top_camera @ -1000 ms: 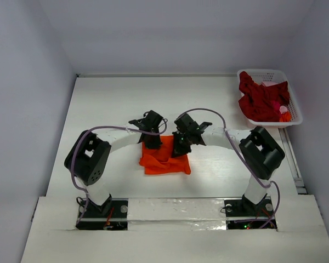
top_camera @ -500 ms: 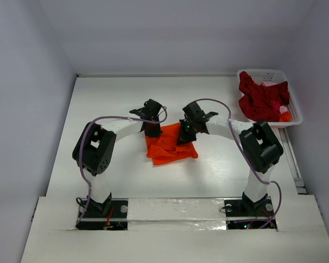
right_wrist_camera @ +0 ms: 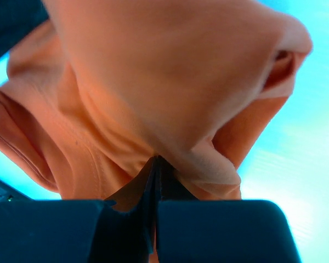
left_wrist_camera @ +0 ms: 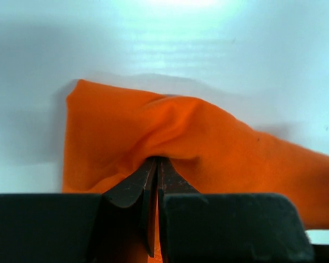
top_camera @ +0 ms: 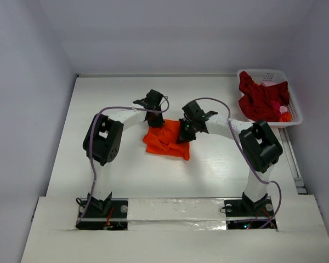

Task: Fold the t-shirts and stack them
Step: Fold the tshirt

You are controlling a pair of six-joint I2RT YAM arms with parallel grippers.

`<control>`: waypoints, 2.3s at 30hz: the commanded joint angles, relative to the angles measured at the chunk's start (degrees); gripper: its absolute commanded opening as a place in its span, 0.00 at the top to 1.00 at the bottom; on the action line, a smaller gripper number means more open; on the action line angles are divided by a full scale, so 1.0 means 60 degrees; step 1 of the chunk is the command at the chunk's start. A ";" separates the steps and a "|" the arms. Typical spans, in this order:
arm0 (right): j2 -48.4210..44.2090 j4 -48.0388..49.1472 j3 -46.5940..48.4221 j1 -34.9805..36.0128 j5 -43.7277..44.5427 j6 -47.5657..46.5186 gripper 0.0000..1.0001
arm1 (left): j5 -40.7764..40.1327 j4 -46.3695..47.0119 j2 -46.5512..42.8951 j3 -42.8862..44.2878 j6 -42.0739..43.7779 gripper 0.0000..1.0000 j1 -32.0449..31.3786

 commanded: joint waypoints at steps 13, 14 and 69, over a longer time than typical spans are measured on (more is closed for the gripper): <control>0.0005 -0.0560 0.1103 -0.0374 0.0469 -0.0490 1.00 | -0.0153 -0.1050 -0.1214 0.0698 0.0380 1.00 0.0265; -0.0010 -0.0604 0.1133 -0.0374 0.0483 -0.0505 1.00 | -0.0167 -0.1225 -0.1506 0.0756 0.0394 1.00 0.0265; 0.1835 -0.1395 0.3417 -0.1897 0.0893 -0.0915 1.00 | 0.0418 0.1000 -0.3091 -0.4047 -0.0762 1.00 -0.0731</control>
